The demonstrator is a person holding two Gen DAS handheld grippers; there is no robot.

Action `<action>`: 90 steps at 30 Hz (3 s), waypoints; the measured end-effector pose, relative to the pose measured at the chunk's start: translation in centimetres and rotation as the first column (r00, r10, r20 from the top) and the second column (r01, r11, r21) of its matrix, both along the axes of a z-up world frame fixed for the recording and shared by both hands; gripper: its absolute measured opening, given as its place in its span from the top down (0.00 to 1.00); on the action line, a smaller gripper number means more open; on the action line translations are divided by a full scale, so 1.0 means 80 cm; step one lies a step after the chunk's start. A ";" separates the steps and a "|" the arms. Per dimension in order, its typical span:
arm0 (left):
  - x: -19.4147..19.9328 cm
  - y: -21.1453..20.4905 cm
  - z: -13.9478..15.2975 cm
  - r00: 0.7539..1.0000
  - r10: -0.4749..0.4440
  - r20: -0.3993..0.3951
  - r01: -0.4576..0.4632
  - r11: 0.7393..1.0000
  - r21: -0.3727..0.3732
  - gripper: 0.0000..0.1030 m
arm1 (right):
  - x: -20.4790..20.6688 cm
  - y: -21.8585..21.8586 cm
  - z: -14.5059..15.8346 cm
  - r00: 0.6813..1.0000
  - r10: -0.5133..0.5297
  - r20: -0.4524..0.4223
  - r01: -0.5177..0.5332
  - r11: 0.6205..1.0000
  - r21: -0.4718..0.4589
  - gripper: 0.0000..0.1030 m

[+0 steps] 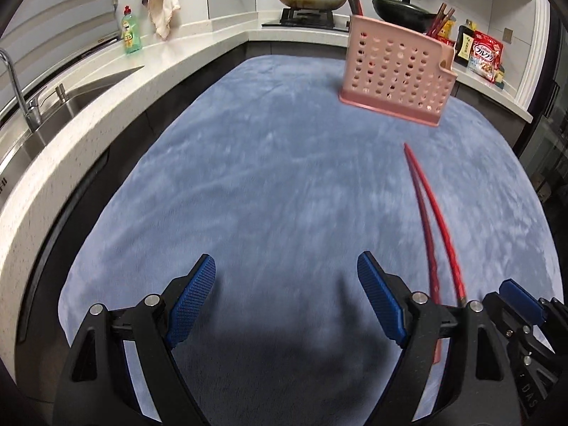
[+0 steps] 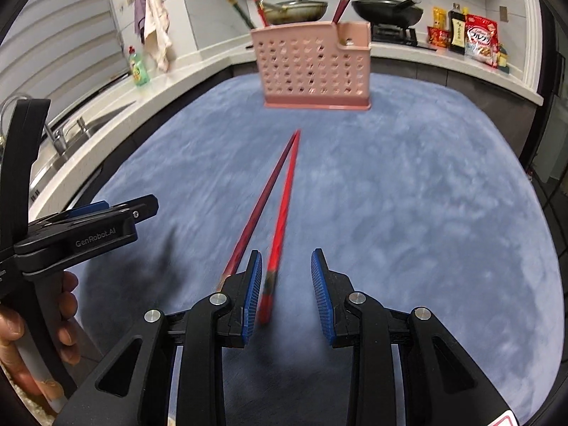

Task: Organize utensils
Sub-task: 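Move both tools back over the last two red chopsticks, then grasp a red chopstick with the right tool while the left tool grasps the last one, then carry both red chopsticks into the pink holder and open both tools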

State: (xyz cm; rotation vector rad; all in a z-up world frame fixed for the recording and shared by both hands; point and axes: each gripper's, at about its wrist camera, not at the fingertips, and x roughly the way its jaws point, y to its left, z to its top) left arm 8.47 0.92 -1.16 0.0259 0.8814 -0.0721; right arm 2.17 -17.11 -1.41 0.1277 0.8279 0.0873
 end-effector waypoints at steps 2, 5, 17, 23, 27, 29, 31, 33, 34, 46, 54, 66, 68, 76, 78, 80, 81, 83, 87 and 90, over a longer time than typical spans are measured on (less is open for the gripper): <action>-0.003 0.002 -0.003 1.000 0.004 -0.003 -0.004 1.000 0.004 0.24 | 0.000 0.007 -0.006 1.000 0.009 -0.004 -0.009 1.000 -0.018 0.71; -0.007 0.007 -0.008 1.000 0.009 -0.018 -0.009 1.000 0.000 0.24 | 0.003 0.012 -0.015 1.000 0.011 -0.019 -0.011 1.000 -0.018 0.71; -0.019 0.005 -0.015 0.999 -0.006 -0.039 0.006 1.000 -0.011 0.24 | 0.005 0.009 -0.032 0.999 -0.028 -0.031 0.027 0.999 -0.024 0.92; -0.025 -0.009 -0.013 0.999 -0.041 -0.036 0.041 0.999 -0.017 0.17 | -0.011 -0.016 -0.032 0.997 -0.075 -0.031 0.074 0.997 -0.011 0.93; -0.033 -0.030 -0.010 0.995 -0.093 -0.037 0.092 0.995 -0.036 0.15 | -0.028 -0.037 -0.033 0.991 -0.124 -0.041 0.125 0.992 0.009 0.93; -0.036 -0.040 -0.011 0.992 -0.121 -0.043 0.119 0.992 -0.045 0.15 | -0.034 -0.047 -0.034 0.989 -0.143 -0.047 0.144 0.989 0.023 0.93; -0.040 -0.055 -0.014 0.986 -0.158 -0.050 0.155 0.987 -0.049 0.15 | -0.040 -0.054 -0.034 0.986 -0.158 -0.049 0.160 0.987 0.025 0.93; -0.044 -0.068 -0.017 0.981 -0.185 -0.054 0.182 0.982 -0.046 0.15 | -0.044 -0.060 -0.035 0.984 -0.170 -0.051 0.172 0.985 0.030 0.93; -0.045 -0.073 -0.018 0.979 -0.195 -0.055 0.192 0.980 -0.042 0.15 | -0.046 -0.062 -0.036 0.984 -0.171 -0.053 0.173 0.984 0.033 0.93; -0.047 -0.097 -0.036 0.973 -0.223 -0.067 0.223 0.975 0.001 0.37 | -0.050 -0.063 -0.039 0.984 -0.173 -0.053 0.175 0.984 0.044 0.93; -0.051 -0.096 -0.032 0.965 -0.254 -0.056 0.254 0.967 -0.013 0.76 | -0.050 -0.063 -0.039 0.983 -0.173 -0.053 0.176 0.984 0.044 0.93; -0.051 -0.092 -0.029 0.958 -0.275 -0.086 0.271 0.961 -0.060 0.93 | -0.051 -0.062 -0.038 0.983 -0.176 -0.048 0.178 0.983 0.040 0.93; -0.051 -0.091 -0.028 0.957 -0.272 -0.098 0.266 0.962 -0.068 0.93 | -0.052 -0.062 -0.035 0.983 -0.177 -0.043 0.179 0.983 0.043 0.93; -0.054 -0.080 -0.006 0.957 -0.264 -0.118 0.248 0.960 -0.130 0.93 | -0.062 -0.064 -0.006 0.985 -0.170 -0.003 0.170 0.984 0.057 0.93; -0.055 -0.076 0.007 0.960 -0.260 -0.106 0.244 0.959 -0.143 0.93 | -0.063 -0.065 0.004 0.986 -0.169 0.011 0.168 0.984 0.063 0.93; -0.055 -0.072 0.019 0.962 -0.257 -0.091 0.241 0.958 -0.154 0.93 | -0.065 -0.068 0.019 0.985 -0.169 0.036 0.167 0.984 0.063 0.93; -0.055 -0.070 0.026 0.963 -0.256 -0.082 0.240 0.958 -0.159 0.93 | -0.066 -0.069 0.024 0.985 -0.169 0.045 0.166 0.984 0.063 0.93; -0.055 -0.067 0.044 0.965 -0.256 -0.058 0.243 0.955 -0.171 0.93 | -0.067 -0.071 0.040 0.982 -0.174 0.070 0.169 0.983 0.066 0.93; -0.047 -0.061 0.080 0.965 -0.263 -0.009 0.255 0.945 -0.207 0.93 | -0.064 -0.078 0.077 0.976 -0.164 0.143 0.158 0.986 0.053 0.93; -0.037 -0.058 0.103 0.965 -0.261 0.025 0.260 0.941 -0.214 0.93 | -0.058 -0.084 0.107 0.966 -0.159 0.205 0.154 0.987 0.040 0.93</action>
